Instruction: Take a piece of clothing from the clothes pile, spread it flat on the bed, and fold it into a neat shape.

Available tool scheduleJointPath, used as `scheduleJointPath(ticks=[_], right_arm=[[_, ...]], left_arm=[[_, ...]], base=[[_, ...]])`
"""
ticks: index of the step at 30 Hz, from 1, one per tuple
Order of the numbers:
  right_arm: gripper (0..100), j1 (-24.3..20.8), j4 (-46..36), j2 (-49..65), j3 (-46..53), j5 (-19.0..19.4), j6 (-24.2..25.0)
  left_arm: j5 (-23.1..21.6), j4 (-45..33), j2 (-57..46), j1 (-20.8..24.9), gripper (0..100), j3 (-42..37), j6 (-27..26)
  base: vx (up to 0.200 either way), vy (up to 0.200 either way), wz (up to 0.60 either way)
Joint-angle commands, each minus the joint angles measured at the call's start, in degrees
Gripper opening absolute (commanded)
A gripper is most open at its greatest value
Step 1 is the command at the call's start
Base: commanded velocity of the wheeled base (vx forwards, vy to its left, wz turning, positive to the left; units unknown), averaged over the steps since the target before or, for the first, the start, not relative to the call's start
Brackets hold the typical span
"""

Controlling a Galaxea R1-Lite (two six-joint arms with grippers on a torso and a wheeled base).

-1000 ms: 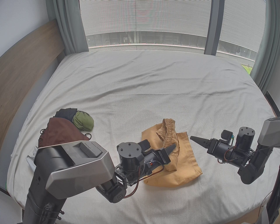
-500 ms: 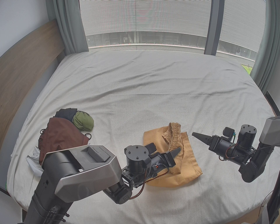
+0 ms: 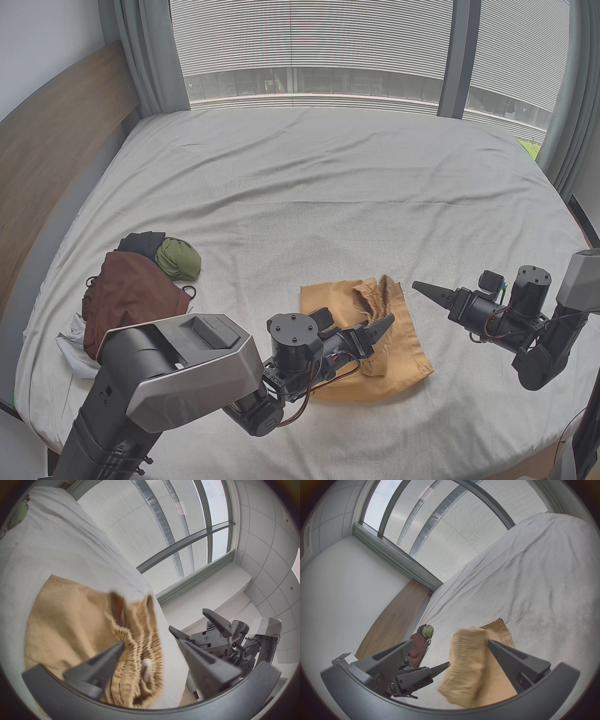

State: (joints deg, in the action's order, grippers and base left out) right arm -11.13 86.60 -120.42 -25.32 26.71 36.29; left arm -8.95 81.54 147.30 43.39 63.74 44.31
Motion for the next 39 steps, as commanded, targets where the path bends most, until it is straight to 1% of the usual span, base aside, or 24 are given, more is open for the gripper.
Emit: scheduleJointPath(ticks=[1,5,9,11,15,17,18,20,23,26,29,31,34,35,36,39], right_arm=[[100,-0.1,0.0,0.4,0.1,0.0,0.0],[100,-0.2,0.0,0.5,0.3,0.0,0.0],[100,-0.6,0.0,0.4,0.6,0.0,0.0],[100,-0.8,-0.1,0.3,1.0,0.0,0.0],[100,-1.5,-0.1,0.1,1.3,0.0,0.0],[100,-1.7,-0.1,0.1,1.4,0.0,0.0],[100,-2.1,-0.1,0.0,1.6,0.0,0.0],[100,-2.5,0.0,0.0,1.9,0.0,0.0],[100,-2.9,0.0,-0.1,2.1,-0.1,-0.1],[100,-3.0,0.0,-0.7,2.2,-0.1,-0.1],[100,-3.5,0.0,-1.3,2.6,-0.2,-0.2],[100,-3.8,-0.1,-1.6,2.8,-0.3,-0.2],[100,-3.7,-0.2,-2.7,2.9,-0.3,-0.3],[100,-3.7,-0.2,-2.8,2.9,-0.3,-0.3],[100,-3.7,-0.3,-3.0,3.0,-0.3,-0.3],[100,-3.7,-0.8,-3.6,3.1,-0.3,-0.3]], left_arm=[[0.9,0.2,0.2,-0.1,100,0.1,-0.1],[1.8,0.6,0.1,-0.6,100,-0.4,-0.9],[1.9,2.7,-0.4,-2.3,100,-2.1,-1.4],[1.8,4.3,-2.0,-4.1,100,-4.9,-1.6],[1.6,7.1,-5.6,-6.3,100,-11.3,-1.7],[1.3,7.1,-7.0,-6.8,100,-13.4,-1.6],[0.3,7.1,-10.2,-7.6,100,-17.3,-1.5],[-1.9,7.1,-12.8,-8.8,100,-21.1,-1.6],[-4.6,7.1,-16.0,-11.6,100,-25.0,-1.9],[-5.0,7.1,-18.3,-14.4,100,-27.4,-2.8],[-7.1,7.2,-20.8,-17.8,100,-30.6,-4.3],[-9.4,7.2,-22.8,-20.4,100,-33.5,-5.8],[-11.7,7.2,-24.7,-23.3,100,-38.1,-8.2],[-12.0,7.2,-24.8,-23.5,100,-38.4,-8.5],[-12.8,7.2,-25.7,-25.3,100,-40.3,-10.4],[-14.6,7.2,-26.0,-28.4,100,-41.8,-14.8]], base=[[0.0,0.0,0.0],[0.0,0.0,0.0],[0.0,0.0,0.0],[0.0,0.0,0.0],[0.0,0.0,0.0],[0.0,0.0,0.0],[0.0,0.0,0.0],[0.0,0.0,0.0],[0.0,0.0,0.0],[0.0,0.0,0.0],[0.0,0.0,0.0],[0.0,0.0,0.0],[0.0,0.0,0.0],[0.0,0.0,0.0],[0.0,0.0,0.0],[0.0,0.0,0.0]])
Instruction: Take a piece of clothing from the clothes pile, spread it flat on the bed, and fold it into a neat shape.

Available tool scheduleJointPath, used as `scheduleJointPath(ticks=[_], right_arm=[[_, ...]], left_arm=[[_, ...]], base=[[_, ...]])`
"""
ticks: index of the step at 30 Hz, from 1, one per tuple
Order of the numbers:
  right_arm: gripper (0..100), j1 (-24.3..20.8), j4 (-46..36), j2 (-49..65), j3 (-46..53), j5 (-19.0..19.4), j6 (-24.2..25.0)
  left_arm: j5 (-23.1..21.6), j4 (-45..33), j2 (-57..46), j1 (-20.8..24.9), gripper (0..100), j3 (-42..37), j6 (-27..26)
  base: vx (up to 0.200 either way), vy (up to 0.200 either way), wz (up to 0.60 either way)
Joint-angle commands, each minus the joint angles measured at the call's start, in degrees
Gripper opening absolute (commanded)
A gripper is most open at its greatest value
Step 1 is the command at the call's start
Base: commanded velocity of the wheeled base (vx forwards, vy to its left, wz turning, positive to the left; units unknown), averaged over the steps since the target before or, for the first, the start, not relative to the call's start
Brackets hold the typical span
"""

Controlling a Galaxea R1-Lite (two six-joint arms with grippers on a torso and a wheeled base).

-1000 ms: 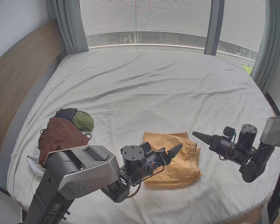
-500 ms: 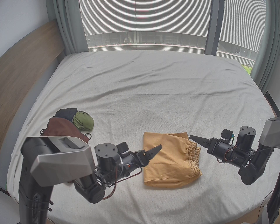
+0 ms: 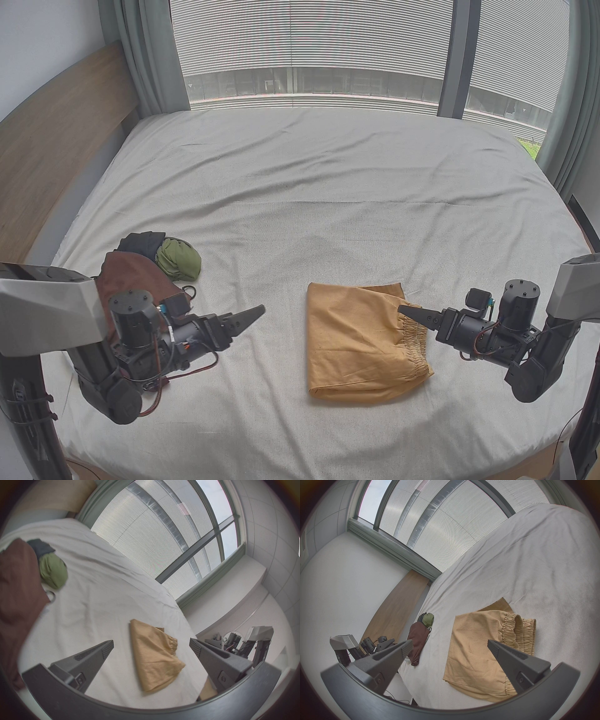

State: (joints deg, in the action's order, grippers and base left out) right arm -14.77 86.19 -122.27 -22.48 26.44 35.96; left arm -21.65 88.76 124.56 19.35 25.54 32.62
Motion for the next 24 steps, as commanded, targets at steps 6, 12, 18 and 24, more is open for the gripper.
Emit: scheduleJointPath(ticks=[6,12,18,24], right_arm=[[100,0.3,-0.4,-4.7,1.4,-0.1,-1.9],[100,0.3,-0.4,-5.8,2.5,-0.1,-4.3],[100,2.0,-0.4,-6.8,4.2,-0.1,-9.5],[100,4.8,-0.4,-11.8,4.3,-1.3,-17.2]], left_arm=[[-2.8,-0.1,-1.7,-5.0,100,-8.0,-13.3],[-3.5,0.0,1.9,-5.4,100,-10.7,-20.1],[-4.6,0.0,5.4,-8.0,100,-12.1,-27.1],[-5.1,0.1,8.2,-8.4,100,-12.6,-30.8]], base=[[0.0,0.0,0.0],[0.0,0.0,0.0],[0.0,0.0,0.0],[0.0,0.0,0.0]])
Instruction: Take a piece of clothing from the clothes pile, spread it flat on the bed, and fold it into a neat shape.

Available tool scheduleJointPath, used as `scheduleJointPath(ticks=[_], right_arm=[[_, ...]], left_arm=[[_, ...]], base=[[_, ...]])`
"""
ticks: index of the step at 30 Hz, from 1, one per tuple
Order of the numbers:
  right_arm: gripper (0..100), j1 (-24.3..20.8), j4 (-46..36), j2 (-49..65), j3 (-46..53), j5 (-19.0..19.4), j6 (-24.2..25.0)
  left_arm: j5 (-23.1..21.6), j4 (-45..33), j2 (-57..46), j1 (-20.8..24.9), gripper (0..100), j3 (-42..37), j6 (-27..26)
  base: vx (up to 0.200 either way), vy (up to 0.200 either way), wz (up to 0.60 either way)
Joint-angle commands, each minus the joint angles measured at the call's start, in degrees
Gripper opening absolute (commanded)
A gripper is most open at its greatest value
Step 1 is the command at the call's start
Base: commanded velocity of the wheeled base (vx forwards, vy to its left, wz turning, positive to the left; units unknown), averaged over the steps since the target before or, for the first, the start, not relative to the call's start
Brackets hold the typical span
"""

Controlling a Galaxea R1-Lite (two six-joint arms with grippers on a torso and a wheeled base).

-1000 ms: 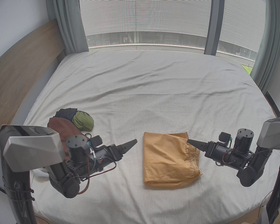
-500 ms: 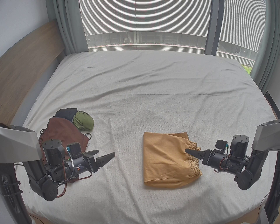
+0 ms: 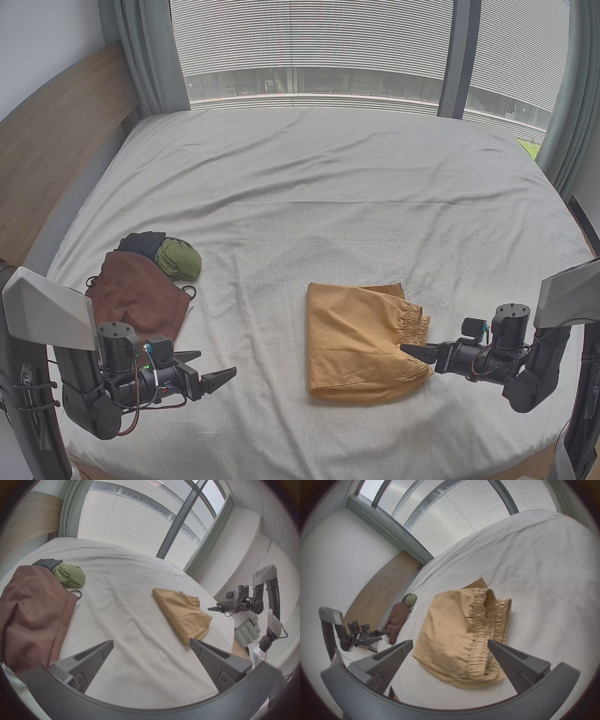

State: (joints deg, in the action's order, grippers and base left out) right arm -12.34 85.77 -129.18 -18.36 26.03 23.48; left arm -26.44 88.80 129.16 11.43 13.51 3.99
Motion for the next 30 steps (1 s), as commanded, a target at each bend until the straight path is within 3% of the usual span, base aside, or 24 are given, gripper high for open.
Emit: scheduleJointPath(ticks=[1,23,30], right_arm=[[100,2.7,0.0,-4.9,0.1,-0.9,-4.8],[100,2.6,-5.8,-11.7,-3.9,-2.6,-4.1],[100,-0.1,-4.8,-11.7,-5.5,-2.6,2.6]], left_arm=[[-0.4,0.1,3.6,-0.4,100,-0.6,-2.1],[-0.5,0.1,3.9,0.1,100,-1.1,-2.3],[-0.5,0.1,3.9,0.1,100,-1.1,-2.3]], base=[[0.0,0.0,0.0],[0.0,0.0,0.0],[0.0,0.0,0.0]])
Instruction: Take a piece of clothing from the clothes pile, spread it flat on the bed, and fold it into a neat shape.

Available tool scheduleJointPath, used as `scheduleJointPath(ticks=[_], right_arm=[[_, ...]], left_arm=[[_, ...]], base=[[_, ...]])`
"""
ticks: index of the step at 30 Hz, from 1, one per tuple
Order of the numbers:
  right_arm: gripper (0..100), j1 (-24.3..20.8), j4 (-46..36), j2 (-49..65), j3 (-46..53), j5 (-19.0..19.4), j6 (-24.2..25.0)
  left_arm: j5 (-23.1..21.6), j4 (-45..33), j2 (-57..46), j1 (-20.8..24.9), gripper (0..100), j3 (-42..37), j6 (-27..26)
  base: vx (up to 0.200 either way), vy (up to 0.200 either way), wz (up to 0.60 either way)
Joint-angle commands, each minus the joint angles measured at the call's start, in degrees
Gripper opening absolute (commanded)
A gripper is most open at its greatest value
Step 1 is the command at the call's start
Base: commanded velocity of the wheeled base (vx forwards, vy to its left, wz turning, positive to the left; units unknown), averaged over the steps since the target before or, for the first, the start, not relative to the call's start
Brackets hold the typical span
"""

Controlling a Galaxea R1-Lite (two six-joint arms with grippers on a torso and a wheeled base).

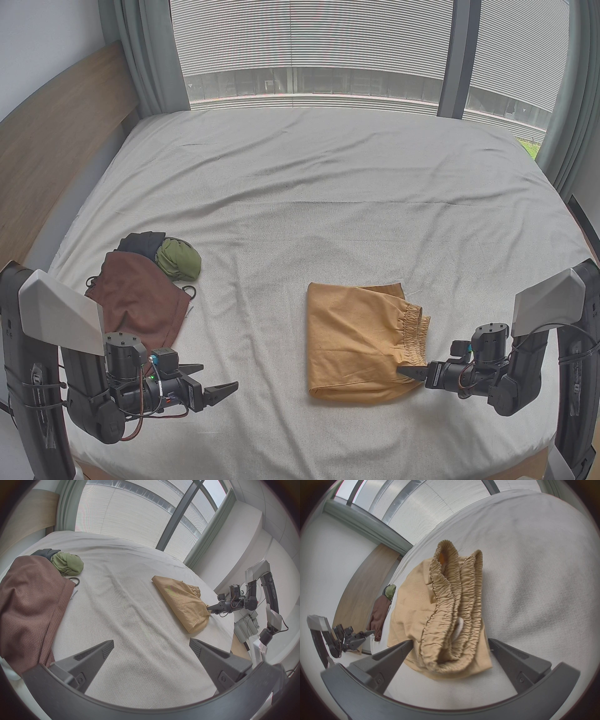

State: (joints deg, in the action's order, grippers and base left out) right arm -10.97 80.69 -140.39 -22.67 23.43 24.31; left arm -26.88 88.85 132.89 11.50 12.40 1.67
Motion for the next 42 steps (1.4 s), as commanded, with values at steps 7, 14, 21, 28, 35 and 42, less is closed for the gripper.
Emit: scheduleJointPath(ticks=[7,14,21,28,35,42], right_arm=[[100,-3.4,0.3,-0.7,-4.2,0.0,8.2],[100,-4.0,0.3,-0.7,-6.7,-0.1,11.6],[100,-4.2,1.5,-1.8,-8.2,-2.1,11.9],[0,-4.8,4.7,-3.9,-8.0,-2.3,12.0],[0,-5.1,4.7,-3.9,-7.6,-2.2,12.1],[0,-5.7,7.7,-2.3,-5.8,-1.8,14.4]], left_arm=[[-0.1,0.0,0.1,0.0,100,0.0,0.1],[0.0,0.0,0.0,0.0,100,0.0,0.0],[-0.1,0.0,-0.1,-0.2,100,0.1,0.0],[0.0,0.0,-0.1,-0.2,100,0.0,0.0],[0.0,0.0,0.1,-0.2,100,0.0,0.0],[-0.1,0.0,-0.1,-0.3,100,-0.6,0.0]], base=[[0.0,0.0,0.0],[0.0,0.0,0.0],[0.0,0.0,0.0],[0.0,0.0,0.0],[0.0,0.0,0.0],[0.0,0.0,0.0]])
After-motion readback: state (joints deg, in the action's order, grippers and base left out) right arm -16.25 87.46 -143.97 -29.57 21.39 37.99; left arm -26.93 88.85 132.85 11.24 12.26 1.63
